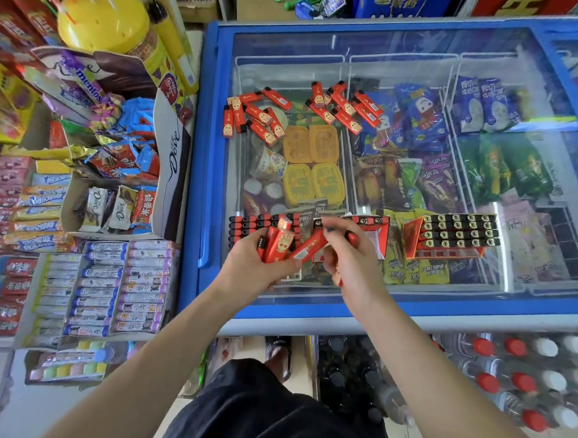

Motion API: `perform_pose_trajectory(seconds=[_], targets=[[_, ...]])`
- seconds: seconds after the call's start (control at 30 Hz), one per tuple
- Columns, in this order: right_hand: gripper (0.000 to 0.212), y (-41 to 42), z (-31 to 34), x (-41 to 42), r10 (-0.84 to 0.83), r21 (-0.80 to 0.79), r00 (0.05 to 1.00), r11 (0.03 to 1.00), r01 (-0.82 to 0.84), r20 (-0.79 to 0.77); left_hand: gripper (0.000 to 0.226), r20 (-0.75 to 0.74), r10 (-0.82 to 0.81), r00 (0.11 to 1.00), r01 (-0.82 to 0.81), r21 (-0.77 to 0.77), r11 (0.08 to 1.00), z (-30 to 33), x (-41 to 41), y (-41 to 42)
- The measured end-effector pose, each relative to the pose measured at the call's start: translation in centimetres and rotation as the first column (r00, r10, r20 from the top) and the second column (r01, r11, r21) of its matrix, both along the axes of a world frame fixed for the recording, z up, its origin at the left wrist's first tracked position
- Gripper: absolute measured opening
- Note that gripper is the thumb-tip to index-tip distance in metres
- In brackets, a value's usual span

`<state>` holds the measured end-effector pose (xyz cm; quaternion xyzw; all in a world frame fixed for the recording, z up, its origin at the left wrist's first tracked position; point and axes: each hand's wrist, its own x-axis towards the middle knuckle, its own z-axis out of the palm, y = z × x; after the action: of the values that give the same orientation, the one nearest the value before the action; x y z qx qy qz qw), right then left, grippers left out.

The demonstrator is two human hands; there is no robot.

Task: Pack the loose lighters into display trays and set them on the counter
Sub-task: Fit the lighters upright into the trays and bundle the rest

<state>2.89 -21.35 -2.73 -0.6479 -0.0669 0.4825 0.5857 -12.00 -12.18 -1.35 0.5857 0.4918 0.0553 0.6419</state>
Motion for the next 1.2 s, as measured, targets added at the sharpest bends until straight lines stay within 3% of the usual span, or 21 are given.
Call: perform_pose_trajectory(seconds=[0.23, 0.37, 0.47, 0.57, 0.67, 0.77, 0.9, 1.07, 1.2], targets=[[0.017, -0.9, 0.9, 0.8, 0.24, -0.015, 0.945, 0.97, -0.242, 0.224, 0.032, -0.14, -0.07, 0.988, 0.092, 0.157, 0.983, -0.5, -1.2, 0.9], [0.022, -1.4, 0.6, 0.7, 0.318, -0.127, 0.83, 0.947, -0.294, 0.458, 0.023, -0.16, -0.065, 0.985, 0.101, 0.228, 0.968, -0.4, -1.9, 1.5], [0.022, -1.6, 0.3, 0.2, 0.352, -0.152, 0.78, 0.935, -0.32, 0.518, 0.023, -0.163, -0.095, 0.982, 0.13, 0.221, 0.967, -0.1, -2.0, 1.5], [0.019, -1.5, -0.3, -0.7, 0.297, -0.17, 0.834, 0.955, -0.244, 0.466, 0.032, -0.187, -0.154, 0.97, 0.192, 0.209, 0.959, -0.1, -1.8, 0.7], [0.014, -1.2, -0.5, -1.3, 0.134, -0.136, 0.974, 0.985, -0.109, 0.184, 0.03, -0.205, -0.174, 0.963, 0.225, 0.26, 0.939, -0.5, -1.7, 0.0], [0.01, -1.2, -0.4, -1.2, 0.08, -0.093, 0.997, 0.992, -0.081, -0.018, 0.028, -0.209, -0.145, 0.967, 0.204, 0.292, 0.934, -0.8, -1.9, 0.1], [0.018, -1.8, -0.7, -0.5, 0.258, -0.04, 0.964, 0.966, -0.256, 0.056, 0.03, -0.203, -0.145, 0.968, 0.198, 0.274, 0.941, -0.6, -2.1, 0.8], [0.007, -2.3, -1.6, 0.1, 0.422, -0.172, 0.77, 0.905, -0.39, 0.479, 0.023, -0.184, -0.073, 0.98, 0.129, 0.315, 0.94, -0.4, -2.5, 1.8], [0.01, -2.1, -2.0, 0.2, 0.5, -0.294, 0.418, 0.835, -0.465, 0.759, 0.021, -0.225, -0.042, 0.973, 0.126, 0.374, 0.919, -0.7, -2.8, 2.6]])
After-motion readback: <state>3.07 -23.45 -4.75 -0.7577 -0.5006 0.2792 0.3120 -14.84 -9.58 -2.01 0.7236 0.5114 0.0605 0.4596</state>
